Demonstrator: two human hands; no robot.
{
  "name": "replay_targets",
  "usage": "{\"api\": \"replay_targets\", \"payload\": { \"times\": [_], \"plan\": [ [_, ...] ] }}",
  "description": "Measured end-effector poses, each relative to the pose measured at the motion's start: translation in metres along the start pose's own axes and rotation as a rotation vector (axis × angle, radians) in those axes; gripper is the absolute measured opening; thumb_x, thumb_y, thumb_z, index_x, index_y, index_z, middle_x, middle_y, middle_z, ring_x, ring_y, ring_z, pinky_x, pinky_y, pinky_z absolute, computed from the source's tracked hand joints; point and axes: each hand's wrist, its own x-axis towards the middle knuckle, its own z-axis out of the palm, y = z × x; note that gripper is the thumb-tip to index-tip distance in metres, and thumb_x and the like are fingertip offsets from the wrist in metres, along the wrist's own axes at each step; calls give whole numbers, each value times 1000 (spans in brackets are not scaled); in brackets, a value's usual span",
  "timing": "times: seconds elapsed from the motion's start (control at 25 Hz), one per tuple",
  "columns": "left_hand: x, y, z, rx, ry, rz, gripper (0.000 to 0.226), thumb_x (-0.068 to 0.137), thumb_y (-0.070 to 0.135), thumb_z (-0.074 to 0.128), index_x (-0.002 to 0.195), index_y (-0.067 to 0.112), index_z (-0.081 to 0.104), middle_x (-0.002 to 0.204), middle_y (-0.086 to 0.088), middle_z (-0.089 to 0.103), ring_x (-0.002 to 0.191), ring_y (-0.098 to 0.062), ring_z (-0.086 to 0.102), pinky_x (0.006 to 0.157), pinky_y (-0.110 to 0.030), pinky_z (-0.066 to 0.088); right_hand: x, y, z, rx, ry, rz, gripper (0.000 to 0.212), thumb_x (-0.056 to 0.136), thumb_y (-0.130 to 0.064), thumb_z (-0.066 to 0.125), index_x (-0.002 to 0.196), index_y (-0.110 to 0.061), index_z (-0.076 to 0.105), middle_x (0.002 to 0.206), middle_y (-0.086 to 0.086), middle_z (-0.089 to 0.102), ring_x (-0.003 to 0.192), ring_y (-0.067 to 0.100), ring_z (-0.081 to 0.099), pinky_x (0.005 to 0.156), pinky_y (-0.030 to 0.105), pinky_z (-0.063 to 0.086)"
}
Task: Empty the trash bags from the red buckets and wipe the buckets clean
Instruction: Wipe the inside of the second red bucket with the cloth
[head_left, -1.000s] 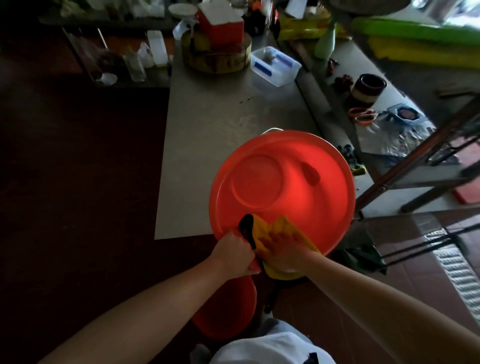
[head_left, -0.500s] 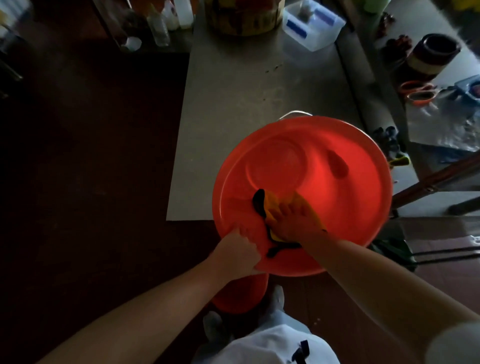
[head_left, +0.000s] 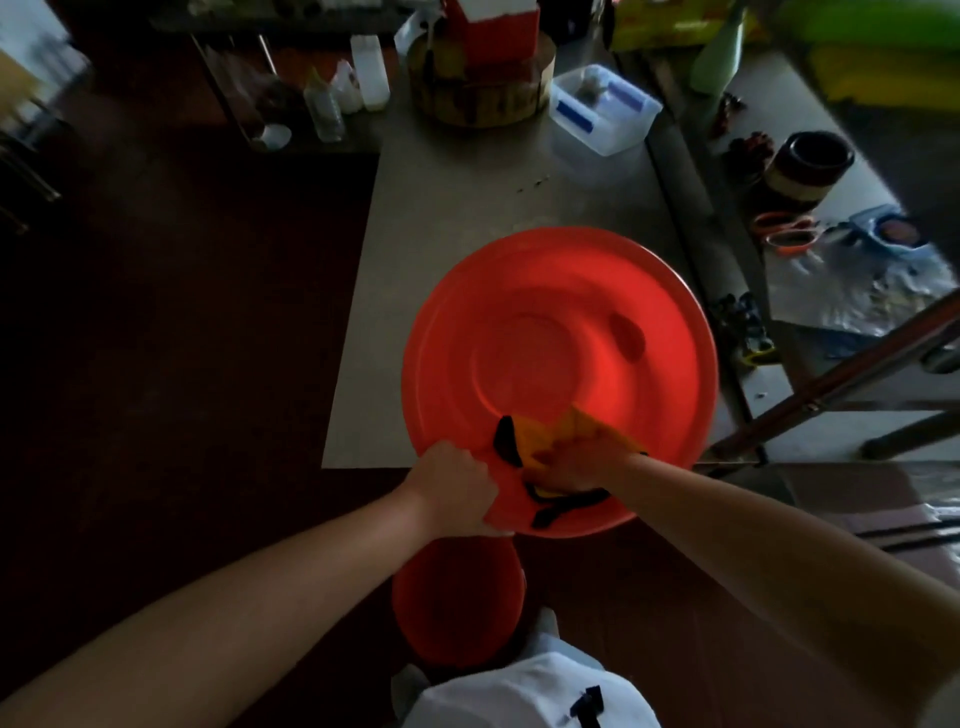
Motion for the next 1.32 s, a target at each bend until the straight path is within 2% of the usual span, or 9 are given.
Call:
{"api": "replay_targets", "payload": {
  "times": [0.16, 0.36, 0.48, 0.64, 0.76, 0.92, 1.04, 1.2, 1.32],
  "plan": [
    [-7, -10, -16, 61, -89, 1, 74, 89, 80, 34, 87, 13, 67, 90, -6, 67, 82, -28, 65, 77, -36, 46, -63, -21, -21, 193, -115, -55, 90, 90, -85, 16, 161, -29, 19, 169, 4, 16, 155, 29, 14, 124, 49, 9],
    [-28, -28, -26, 135, -125, -26, 81, 86, 84, 35, 97, 11, 69, 101, -9, 68, 92, -29, 66, 77, -37, 43, -98, -34, 0, -16, 103, -84, 105, 71, -96, 41, 158, -45, 11, 165, -1, 28, 149, 29, 31, 119, 49, 26],
    [-47, -56, -20, 217, -122, -16, 78, 83, 83, 42, 105, 14, 70, 107, -6, 70, 100, -27, 65, 98, -41, 39, -99, -33, 10, -186, 224, -107, 99, 74, -88, 53, 156, -46, 15, 158, -2, 40, 141, 27, 43, 115, 48, 31],
    [-65, -95, -12, 388, -145, -55, 35, 94, 46, 57, 117, 23, 69, 126, -3, 66, 123, -27, 55, 118, -53, 16, -101, -55, 12, -226, 282, -95, 89, 81, -78, 54, 156, -45, 19, 159, -2, 38, 143, 26, 39, 118, 51, 24],
    [-54, -66, -7, 351, -287, -92, 75, 81, 75, 55, 131, 20, 61, 135, -8, 59, 138, -36, 40, 117, -63, 7, -99, -73, 17, -186, 286, -85, 87, 82, -72, 57, 156, -46, 20, 159, -5, 38, 144, 28, 38, 118, 56, 21],
    [-37, 9, 23, -107, -28, -146, 78, 87, 77, 43, 124, 10, 58, 120, -13, 64, 106, -32, 62, 95, -43, 44, -95, -74, 19, -120, 314, -58, 88, 80, -71, 60, 154, -45, 21, 157, -5, 39, 142, 27, 40, 117, 53, 24],
    [-34, 19, 27, -87, 178, -191, 81, 89, 75, 42, 123, 3, 55, 112, -17, 65, 93, -30, 64, 76, -36, 40, -94, -62, 22, -110, 289, -62, 92, 78, -81, 54, 155, -45, 19, 160, -5, 35, 145, 27, 35, 118, 53, 22],
    [-32, 12, 26, 9, 184, -104, 75, 91, 76, 37, 102, 7, 64, 96, -10, 69, 83, -28, 67, 71, -35, 39, -87, -42, 10, -99, 138, -88, 111, 65, -97, 47, 157, -46, 11, 167, -6, 19, 152, 29, 19, 120, 54, 15],
    [-30, 5, 26, 86, 204, -46, 73, 76, 87, 48, 71, 17, 69, 65, -1, 65, 54, -19, 62, 56, -28, 32, -76, -31, 4, -19, -18, -112, 110, 68, -99, 38, 158, -46, 6, 170, -7, 5, 156, 28, 3, 122, 58, 4]
  ]
}}
